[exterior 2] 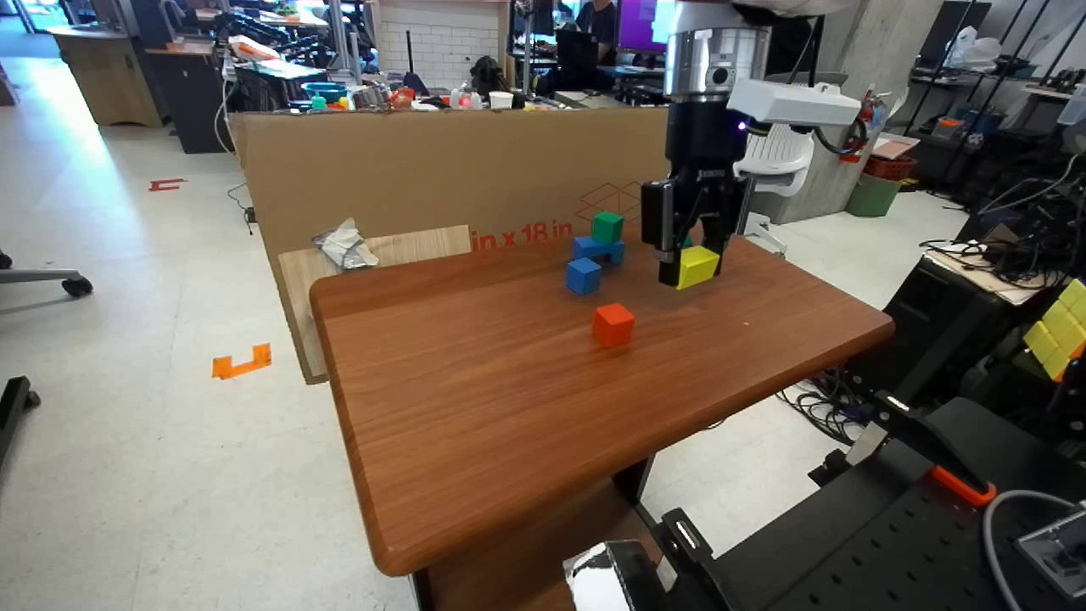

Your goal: Move the yellow object slightly

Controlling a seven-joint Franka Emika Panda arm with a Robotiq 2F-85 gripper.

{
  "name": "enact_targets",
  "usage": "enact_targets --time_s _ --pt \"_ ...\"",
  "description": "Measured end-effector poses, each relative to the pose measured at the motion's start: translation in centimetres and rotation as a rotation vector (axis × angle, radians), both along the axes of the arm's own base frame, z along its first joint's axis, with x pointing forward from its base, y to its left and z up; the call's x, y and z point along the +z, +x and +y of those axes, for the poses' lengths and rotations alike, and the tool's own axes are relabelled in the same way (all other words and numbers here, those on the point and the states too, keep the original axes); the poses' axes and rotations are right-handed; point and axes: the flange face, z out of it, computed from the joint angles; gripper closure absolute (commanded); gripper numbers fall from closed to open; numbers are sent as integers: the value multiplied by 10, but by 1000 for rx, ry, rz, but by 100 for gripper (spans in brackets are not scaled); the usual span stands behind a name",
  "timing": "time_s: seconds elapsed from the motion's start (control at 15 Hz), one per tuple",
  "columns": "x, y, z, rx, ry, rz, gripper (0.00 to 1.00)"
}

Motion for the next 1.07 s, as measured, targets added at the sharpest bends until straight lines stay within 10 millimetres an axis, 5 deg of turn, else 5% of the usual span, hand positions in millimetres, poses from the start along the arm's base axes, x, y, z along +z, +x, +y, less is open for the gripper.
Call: enact_targets --time_s 0.47,0.53,0.67,1.07 --pt "-29 -7 -5 -12 -4 47 56" --pt "-33 -8 -5 -15 -6 53 15" --pt "-39 -9 -5 -19 -8 63 2" --pt "-43 -9 -1 -20 -12 61 0"
